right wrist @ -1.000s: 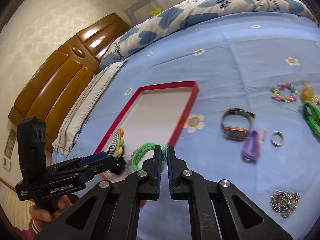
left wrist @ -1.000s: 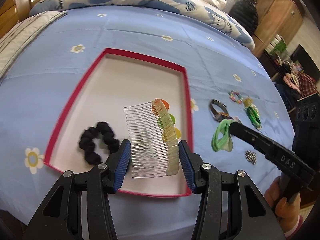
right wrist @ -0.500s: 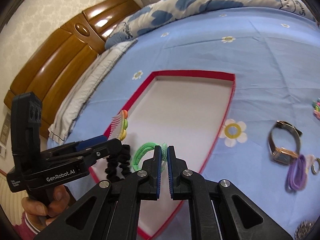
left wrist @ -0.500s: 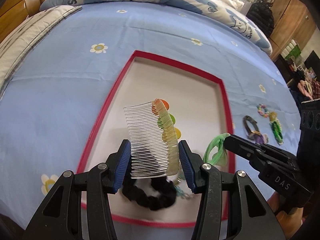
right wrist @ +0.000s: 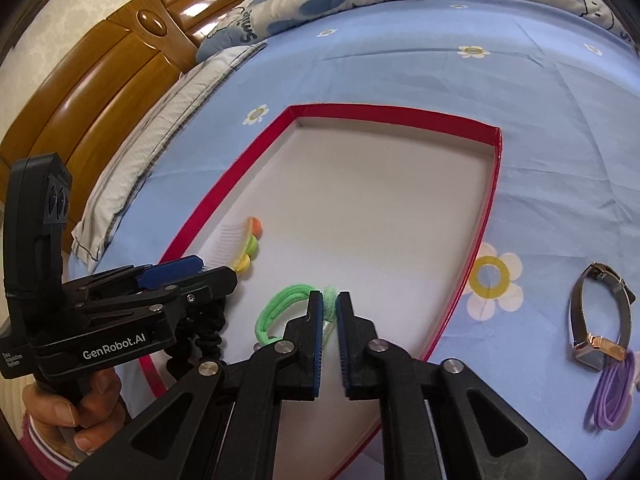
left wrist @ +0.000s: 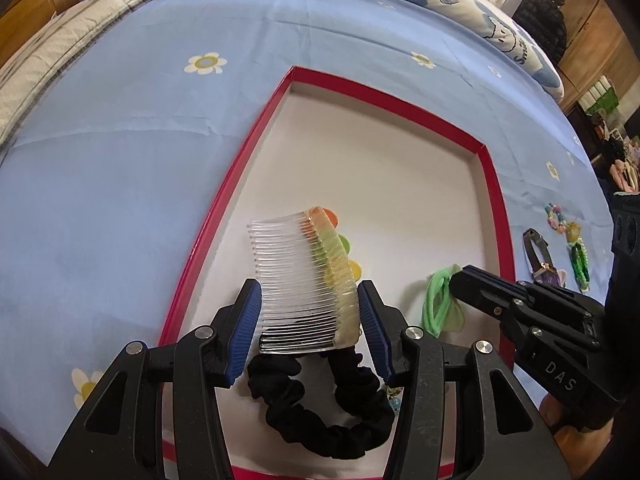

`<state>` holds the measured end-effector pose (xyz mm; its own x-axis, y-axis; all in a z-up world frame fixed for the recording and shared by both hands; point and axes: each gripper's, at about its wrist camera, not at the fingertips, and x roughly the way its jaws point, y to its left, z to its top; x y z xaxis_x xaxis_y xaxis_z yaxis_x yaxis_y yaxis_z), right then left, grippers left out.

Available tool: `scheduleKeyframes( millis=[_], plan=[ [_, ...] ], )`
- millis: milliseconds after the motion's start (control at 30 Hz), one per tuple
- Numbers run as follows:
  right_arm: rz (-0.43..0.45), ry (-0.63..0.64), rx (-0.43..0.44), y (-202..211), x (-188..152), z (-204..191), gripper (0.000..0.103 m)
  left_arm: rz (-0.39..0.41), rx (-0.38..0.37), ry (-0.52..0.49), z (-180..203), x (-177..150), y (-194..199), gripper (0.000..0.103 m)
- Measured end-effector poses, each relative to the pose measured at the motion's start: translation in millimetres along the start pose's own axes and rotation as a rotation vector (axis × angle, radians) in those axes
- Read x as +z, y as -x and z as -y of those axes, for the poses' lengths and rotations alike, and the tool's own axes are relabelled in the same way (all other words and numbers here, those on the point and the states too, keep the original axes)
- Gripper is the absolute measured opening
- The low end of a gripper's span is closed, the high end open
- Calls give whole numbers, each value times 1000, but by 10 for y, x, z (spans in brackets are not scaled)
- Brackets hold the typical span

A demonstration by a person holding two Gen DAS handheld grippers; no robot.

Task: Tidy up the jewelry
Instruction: 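Carry the comb and green hair ties into the red tray and open both tools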

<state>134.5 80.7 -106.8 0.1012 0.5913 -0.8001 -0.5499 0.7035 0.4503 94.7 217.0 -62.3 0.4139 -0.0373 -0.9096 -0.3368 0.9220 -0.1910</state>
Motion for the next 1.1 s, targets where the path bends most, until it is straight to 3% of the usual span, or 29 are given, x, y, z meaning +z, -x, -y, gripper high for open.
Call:
scheduleKeyframes(
  millis=[167, 400, 667, 1100],
  plan=[
    [-4, -11, 7, -21, 8, 27, 13, -1, 7, -3, 14, -9, 4, 49],
    [6, -23, 22, 19, 9, 20, 31, -7, 14, -1, 37, 4, 15, 49],
    [62, -55, 37, 286, -43, 81, 32, 52, 13, 16, 67, -34, 264, 57],
    [169, -156, 2, 951, -380, 448, 37, 75, -44, -18, 422, -169, 503, 58]
  ],
)
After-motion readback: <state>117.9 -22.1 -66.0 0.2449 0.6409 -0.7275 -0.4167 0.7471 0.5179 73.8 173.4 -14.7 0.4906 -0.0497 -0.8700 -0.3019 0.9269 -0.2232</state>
